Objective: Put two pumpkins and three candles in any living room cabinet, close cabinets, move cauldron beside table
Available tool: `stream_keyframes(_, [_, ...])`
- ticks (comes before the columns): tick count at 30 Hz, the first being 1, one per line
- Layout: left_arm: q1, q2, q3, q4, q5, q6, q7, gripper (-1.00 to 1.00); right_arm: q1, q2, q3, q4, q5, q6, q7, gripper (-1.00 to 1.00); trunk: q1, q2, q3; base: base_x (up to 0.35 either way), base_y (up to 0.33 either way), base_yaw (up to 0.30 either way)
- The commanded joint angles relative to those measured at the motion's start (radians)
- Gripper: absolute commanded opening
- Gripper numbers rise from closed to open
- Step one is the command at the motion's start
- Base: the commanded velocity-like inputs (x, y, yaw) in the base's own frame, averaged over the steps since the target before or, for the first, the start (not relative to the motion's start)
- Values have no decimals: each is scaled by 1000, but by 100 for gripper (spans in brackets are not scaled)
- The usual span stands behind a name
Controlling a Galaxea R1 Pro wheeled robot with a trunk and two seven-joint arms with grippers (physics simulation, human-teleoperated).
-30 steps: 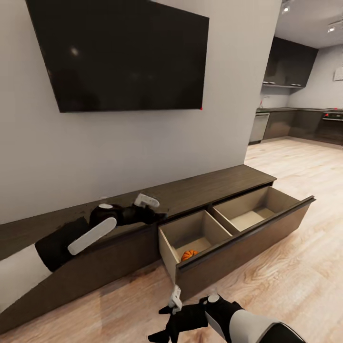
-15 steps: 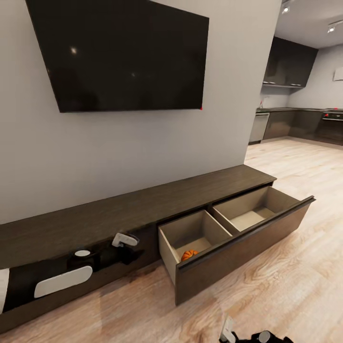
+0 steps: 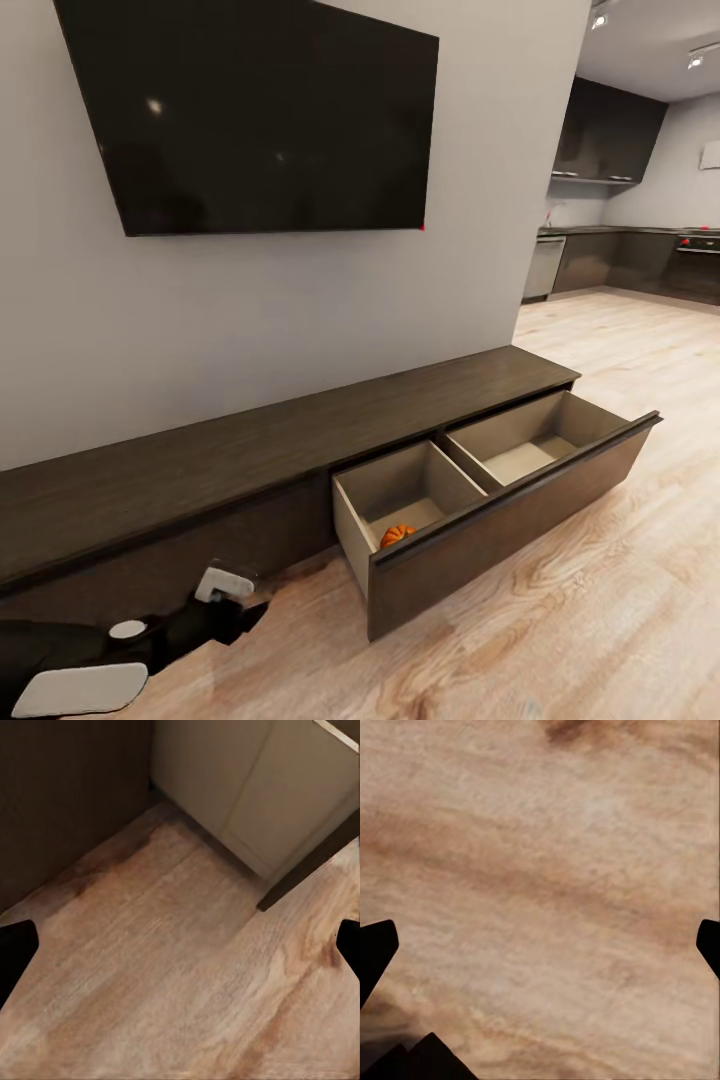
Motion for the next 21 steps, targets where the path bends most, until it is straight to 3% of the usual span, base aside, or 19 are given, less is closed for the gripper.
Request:
stream_keyframes(1, [-3, -1, -55, -2, 32, -47, 8, 100, 10, -5, -5, 3, 8, -9, -20, 100, 0, -1, -1, 0, 0, 0])
stream_keyframes(2, [-3, -2, -78, -2, 45, -65, 10, 100, 16, -8, -5, 3, 8, -9, -30, 100, 0, -1, -1, 0, 0, 0])
stream_keyframes(5, [-3, -21, -202, -2, 121, -158, 16, 100, 48, -19, -5, 3, 8, -10, -88, 100, 0, -1, -1, 0, 0, 0])
stream_keyframes(6, [-3, -27, -223, -1, 136, -172, 17, 100, 52, -20, -5, 3, 8, -9, -99, 100, 0, -1, -1, 0, 0, 0])
stream_keyframes(7, [-3, -50, -274, 2, 199, -212, 18, 100, 61, -23, -5, 3, 7, -2, -136, 100, 0, -1, -1, 0, 0, 0])
stream_keyframes(8, [-3, -79, -314, 3, 306, -246, 19, 100, 69, -27, -6, 4, -1, 32, -195, 100, 0, -1, -1, 0, 0, 0])
stream_keyframes(11, [8, -106, -330, 3, 351, -255, 47, 100, 83, -22, -11, 6, -35, 90, -220, 100, 0, -1, -1, 0, 0, 0])
stream_keyframes(14, [51, -132, -335, 18, 380, -256, 131, 100, 119, -16, -14, 6, -157, 119, -242, 100, 0, -1, -1, 0, 0, 0])
stream_keyframes(16, [82, -144, -336, 40, 387, -257, 155, 100, 133, -15, -15, 6, -207, 124, -253, 100, 0, -1, -1, 0, 0, 0])
stream_keyframes(17, [138, -166, -337, 89, 398, -257, 178, 100, 152, -15, -15, 6, -264, 128, -267, 100, 0, -1, -1, 0, 0, 0])
stream_keyframes(18, [181, -186, -337, 139, 417, -255, 186, 100, 162, -13, -15, 6, -289, 130, -272, 100, 0, -1, -1, 0, 0, 0])
stream_keyframes(20, [264, -230, -337, 251, 472, -247, 192, 100, 172, -6, -15, 6, -311, 131, -278, 100, 0, -1, -1, 0, 0, 0])
stream_keyframes(21, [330, -270, -337, 348, 528, -236, 192, 100, 176, 2, -15, 6, -320, 132, -280, 100, 0, -1, -1, 0, 0, 0])
